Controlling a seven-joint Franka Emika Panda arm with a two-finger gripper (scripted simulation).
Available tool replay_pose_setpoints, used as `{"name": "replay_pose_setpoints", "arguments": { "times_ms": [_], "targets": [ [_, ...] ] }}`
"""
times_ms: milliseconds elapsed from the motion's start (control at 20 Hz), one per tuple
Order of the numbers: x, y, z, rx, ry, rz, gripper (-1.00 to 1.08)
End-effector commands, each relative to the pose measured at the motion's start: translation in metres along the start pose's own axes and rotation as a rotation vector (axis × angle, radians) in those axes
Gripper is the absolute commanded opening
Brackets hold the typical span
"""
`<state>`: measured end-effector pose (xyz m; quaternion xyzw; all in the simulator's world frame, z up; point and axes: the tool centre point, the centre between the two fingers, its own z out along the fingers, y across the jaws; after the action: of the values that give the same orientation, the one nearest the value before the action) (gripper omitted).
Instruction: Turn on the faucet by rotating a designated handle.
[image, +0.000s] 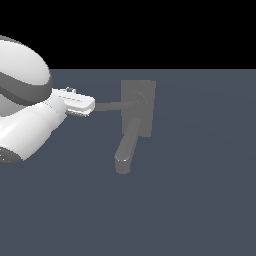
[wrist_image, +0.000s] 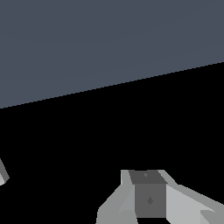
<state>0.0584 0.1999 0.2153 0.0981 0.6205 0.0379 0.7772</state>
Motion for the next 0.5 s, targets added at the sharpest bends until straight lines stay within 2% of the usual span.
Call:
{"name": "replay_pose_setpoints", "arguments": {
  "times_ms": [0,200,450],
  "targets": [
    [0.026,-0.028,-0.004,0.032,0.058,-0.054,-1.0],
    [0.054,-0.062,-0.01,0.073,0.125,-0.115,-1.0],
    [0.074,-0.089,-0.017,0.107,0.175,-0.16,-1.0]
  ]
}}
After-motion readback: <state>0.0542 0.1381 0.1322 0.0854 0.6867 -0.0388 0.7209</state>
